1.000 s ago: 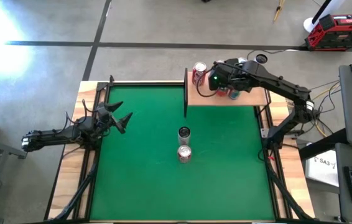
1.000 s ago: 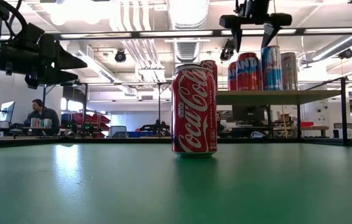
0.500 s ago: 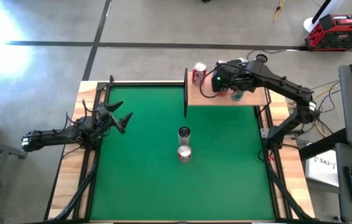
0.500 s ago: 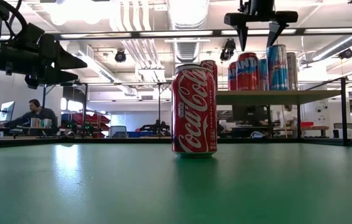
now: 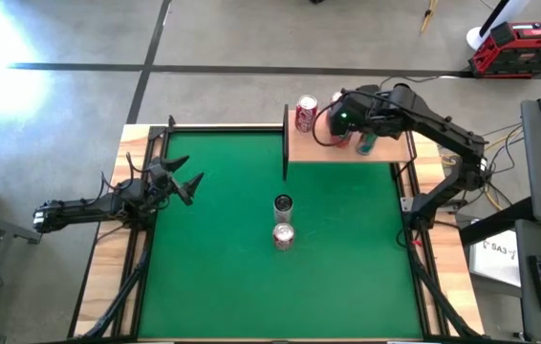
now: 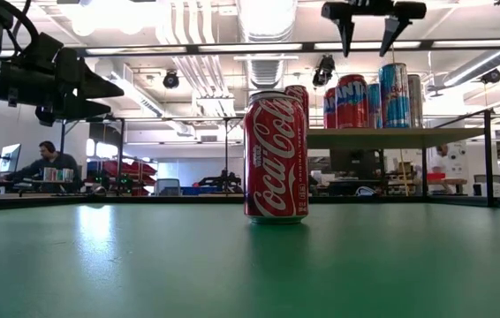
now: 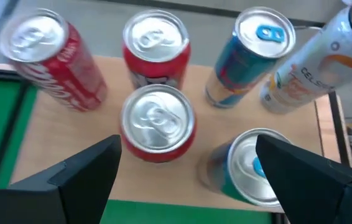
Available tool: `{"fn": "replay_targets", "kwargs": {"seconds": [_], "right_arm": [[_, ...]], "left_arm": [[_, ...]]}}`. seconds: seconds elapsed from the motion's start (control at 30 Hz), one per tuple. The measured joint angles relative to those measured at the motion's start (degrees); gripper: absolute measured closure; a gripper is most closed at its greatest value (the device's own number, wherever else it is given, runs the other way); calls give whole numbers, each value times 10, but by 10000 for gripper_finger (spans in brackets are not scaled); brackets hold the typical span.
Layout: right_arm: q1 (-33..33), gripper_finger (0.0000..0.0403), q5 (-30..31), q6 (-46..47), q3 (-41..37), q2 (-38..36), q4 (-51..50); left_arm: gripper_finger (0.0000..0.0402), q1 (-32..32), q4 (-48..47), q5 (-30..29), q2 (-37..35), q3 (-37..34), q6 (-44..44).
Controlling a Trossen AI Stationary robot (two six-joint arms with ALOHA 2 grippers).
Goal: Place canned beverage on shelf
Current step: Adjust the soda cans on the shelf
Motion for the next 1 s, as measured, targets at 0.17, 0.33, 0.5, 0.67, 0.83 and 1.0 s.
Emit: {"fn": "replay_targets", "kwargs": {"seconds": [0.17, 0.33, 0.5, 0.67, 0.83, 1.0], "right_arm": [[14, 39, 10, -14, 7, 7, 17], [13, 39, 12, -20, 7, 42, 27], [7, 39, 16, -21, 8, 70, 27], [0, 39, 23, -14, 8, 78, 28], [-10, 39, 27, -10, 8, 76, 27], [-22, 39, 27, -10, 8, 82, 26]], "left_arm": [[15, 0, 0, 0, 0, 0, 0], [15, 0, 0, 0, 0, 0, 0], [15, 0, 0, 0, 0, 0, 0], [15, 0, 0, 0, 0, 0, 0], [15, 0, 0, 0, 0, 0, 0], [15, 0, 0, 0, 0, 0, 0]]}}
